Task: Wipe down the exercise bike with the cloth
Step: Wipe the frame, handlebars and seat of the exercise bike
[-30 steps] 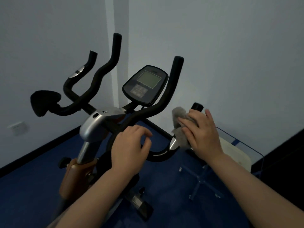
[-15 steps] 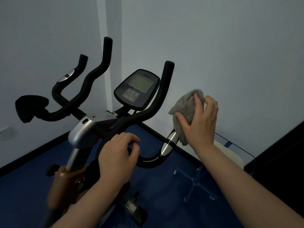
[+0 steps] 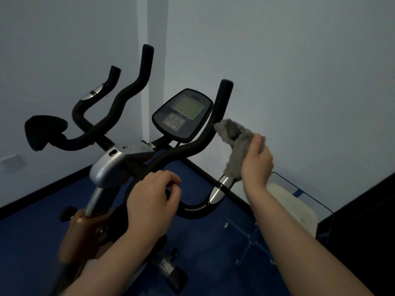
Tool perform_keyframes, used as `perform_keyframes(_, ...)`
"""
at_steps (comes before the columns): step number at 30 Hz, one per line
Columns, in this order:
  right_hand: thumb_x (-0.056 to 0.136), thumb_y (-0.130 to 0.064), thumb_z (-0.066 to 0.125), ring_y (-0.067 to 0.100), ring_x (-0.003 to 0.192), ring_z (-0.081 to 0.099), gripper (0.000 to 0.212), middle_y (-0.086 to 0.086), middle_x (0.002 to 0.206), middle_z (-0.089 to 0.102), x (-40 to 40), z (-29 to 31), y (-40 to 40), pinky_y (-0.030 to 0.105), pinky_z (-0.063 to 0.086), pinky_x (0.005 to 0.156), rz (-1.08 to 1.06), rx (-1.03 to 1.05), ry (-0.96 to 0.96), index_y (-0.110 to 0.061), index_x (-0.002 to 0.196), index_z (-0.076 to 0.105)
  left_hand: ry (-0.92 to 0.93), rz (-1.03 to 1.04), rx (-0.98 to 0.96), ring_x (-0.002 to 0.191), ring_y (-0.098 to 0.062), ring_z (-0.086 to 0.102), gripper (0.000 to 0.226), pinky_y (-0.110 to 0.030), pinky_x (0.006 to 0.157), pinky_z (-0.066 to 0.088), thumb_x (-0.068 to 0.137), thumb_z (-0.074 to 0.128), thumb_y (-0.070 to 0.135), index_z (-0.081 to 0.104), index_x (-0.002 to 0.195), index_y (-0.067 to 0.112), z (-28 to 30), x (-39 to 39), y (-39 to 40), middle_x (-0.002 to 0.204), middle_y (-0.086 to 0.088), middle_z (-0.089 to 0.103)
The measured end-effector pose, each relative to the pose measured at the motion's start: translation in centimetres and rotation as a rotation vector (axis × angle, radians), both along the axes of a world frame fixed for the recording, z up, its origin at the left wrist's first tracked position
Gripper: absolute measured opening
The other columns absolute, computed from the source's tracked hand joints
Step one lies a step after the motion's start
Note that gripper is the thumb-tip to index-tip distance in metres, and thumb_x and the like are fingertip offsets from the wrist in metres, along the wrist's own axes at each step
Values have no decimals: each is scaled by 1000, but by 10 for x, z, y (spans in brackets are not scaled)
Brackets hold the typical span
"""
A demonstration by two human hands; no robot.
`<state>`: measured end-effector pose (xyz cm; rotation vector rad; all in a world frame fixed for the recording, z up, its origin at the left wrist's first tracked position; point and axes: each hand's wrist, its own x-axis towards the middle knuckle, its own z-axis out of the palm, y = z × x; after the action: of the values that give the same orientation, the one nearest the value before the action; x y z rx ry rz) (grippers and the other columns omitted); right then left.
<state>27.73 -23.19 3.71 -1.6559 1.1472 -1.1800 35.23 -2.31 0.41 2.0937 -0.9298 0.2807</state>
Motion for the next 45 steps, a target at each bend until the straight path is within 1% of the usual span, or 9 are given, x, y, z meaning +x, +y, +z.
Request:
perform_keyframes(5, 93, -52, 49, 21, 108, 52, 49, 5, 118, 53, -4, -10, 1, 38, 49, 84, 19, -383, 264, -12, 121, 48, 9, 8, -3, 62, -1, 47, 11, -11, 58, 31, 81, 67, 16, 67, 86, 26, 1, 1, 0, 76, 17, 60)
perform_keyframes(9, 96, -42, 50, 28, 96, 52, 37, 10, 106, 58, -14, 9, -14, 40, 46, 74, 95, -704, 514, -11, 112, 59, -8, 8, -14, 62, -1, 47, 12, -11, 58, 32, 80, 68, 15, 67, 85, 26, 2, 2, -1, 76, 17, 60)
perform_keyframes(14, 84, -26, 75, 31, 102, 64, 23, 10, 98, 69, -25, 15, -13, 46, 25, 110, 298, -1215, 741, -7, 95, 70, 0, 11, -4, 57, 3, 42, 11, -11, 57, 30, 80, 68, 16, 67, 85, 26, 3, 0, -2, 75, 20, 54)
perform_keyframes(19, 93, -37, 54, 26, 112, 61, 36, 7, 105, 70, -45, -28, 42, 41, 23, 117, 576, -1038, 628, -6, 102, 71, -14, 1, -12, 68, -2, 49, 10, -16, 60, 37, 83, 66, 17, 66, 88, 25, 0, 1, -2, 79, 16, 59)
perform_keyframes(22, 95, -39, 51, 22, 105, 63, 35, 2, 100, 70, -42, -38, 52, 43, 25, 117, 692, -1182, 710, -12, 102, 71, -46, -21, -49, 78, -9, 56, 10, -29, 67, 47, 84, 64, 13, 67, 91, 20, -2, 1, 0, 84, 10, 63)
perform_keyframes(27, 97, -38, 45, 24, 93, 61, 37, 3, 88, 65, -41, -35, 51, 48, 27, 115, 448, -1049, 686, -12, 86, 68, -199, 13, -60, 83, -14, 55, 13, -27, 71, 38, 86, 56, 10, 67, 91, 15, -18, 4, 27, 91, 3, 64)
perform_keyframes(31, 95, -38, 45, 21, 70, 57, 34, 1, 71, 59, -17, -57, 104, 39, 46, 91, 450, -1034, 768, -15, 78, 63, -186, 124, -86, 92, -15, 56, 22, -29, 77, 39, 85, 47, 15, 68, 94, 16, -25, 3, 38, 98, 2, 64)
perform_keyframes(38, 95, -54, 47, 19, 52, 55, 48, -4, 56, 55, -10, -21, 75, 35, 47, 56, 694, -856, 743, -21, 61, 51, -186, 108, -90, 95, -12, 56, 19, -24, 81, 34, 83, 50, 17, 67, 88, 21, -26, 5, 40, 97, 7, 65)
perform_keyframes(45, 98, -54, 38, 16, 73, 58, 46, -3, 83, 63, 50, 42, 59, 32, 46, 64, 400, -759, 267, -16, 93, 62, -7, 160, -131, 94, -10, 54, 15, -29, 76, 44, 82, 64, 13, 65, 92, 24, -18, 14, 43, 101, 10, 60)
